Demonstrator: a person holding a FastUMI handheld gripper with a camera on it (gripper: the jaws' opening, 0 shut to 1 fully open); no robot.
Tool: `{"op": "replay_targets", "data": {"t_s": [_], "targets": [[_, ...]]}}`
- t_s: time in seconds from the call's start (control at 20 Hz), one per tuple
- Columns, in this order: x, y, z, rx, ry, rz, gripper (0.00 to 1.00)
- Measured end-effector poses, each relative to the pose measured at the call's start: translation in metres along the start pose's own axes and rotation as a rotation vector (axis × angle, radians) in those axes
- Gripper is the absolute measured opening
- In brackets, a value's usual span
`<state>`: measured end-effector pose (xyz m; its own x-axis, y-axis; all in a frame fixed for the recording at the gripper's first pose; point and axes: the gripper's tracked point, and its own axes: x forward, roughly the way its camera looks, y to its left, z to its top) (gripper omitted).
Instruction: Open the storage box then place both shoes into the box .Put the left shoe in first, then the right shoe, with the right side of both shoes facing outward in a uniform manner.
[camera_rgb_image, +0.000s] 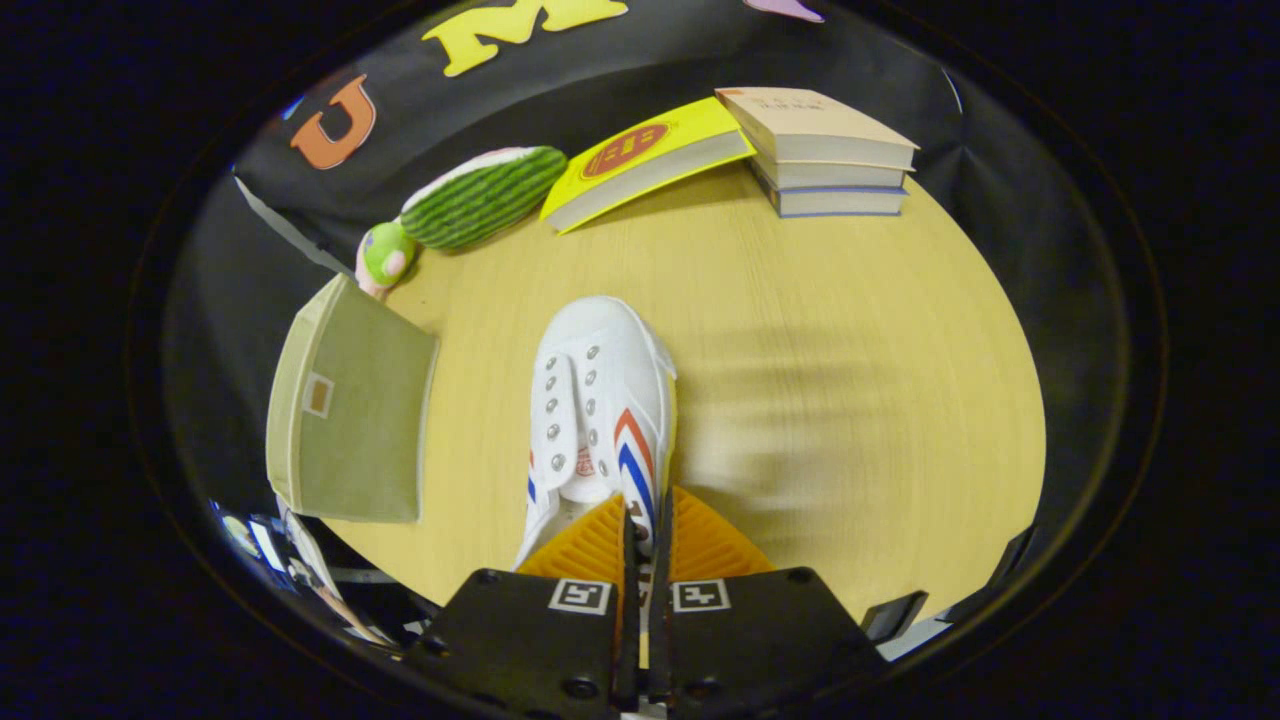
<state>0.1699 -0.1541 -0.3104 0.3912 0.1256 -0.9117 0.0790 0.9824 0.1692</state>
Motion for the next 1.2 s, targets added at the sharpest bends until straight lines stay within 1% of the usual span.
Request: {"op": "replay_targets", "data": {"t_s": [0.25,0.35,0.5,0.7,0.9,1.1,1.2], "targets": [[-0.042,0.042,0.022,0.078,-0.101,0.048,0.09],[-0.057,0.061,0.031,0.1,-0.138,0.052,0.09],[-0.075,0.093,0.038,0.078,-0.169,0.04,0.09],[-0.088,0.149,0.044,0.074,-0.197,0.072,0.09],[-0.079,0.212,0.042,0.099,-0.2,0.108,0.09],[-0.052,0.275,0.035,0.122,-0.206,0.157,0.09],[-0.036,0.298,0.028,0.113,-0.199,0.168,0.09]]}}
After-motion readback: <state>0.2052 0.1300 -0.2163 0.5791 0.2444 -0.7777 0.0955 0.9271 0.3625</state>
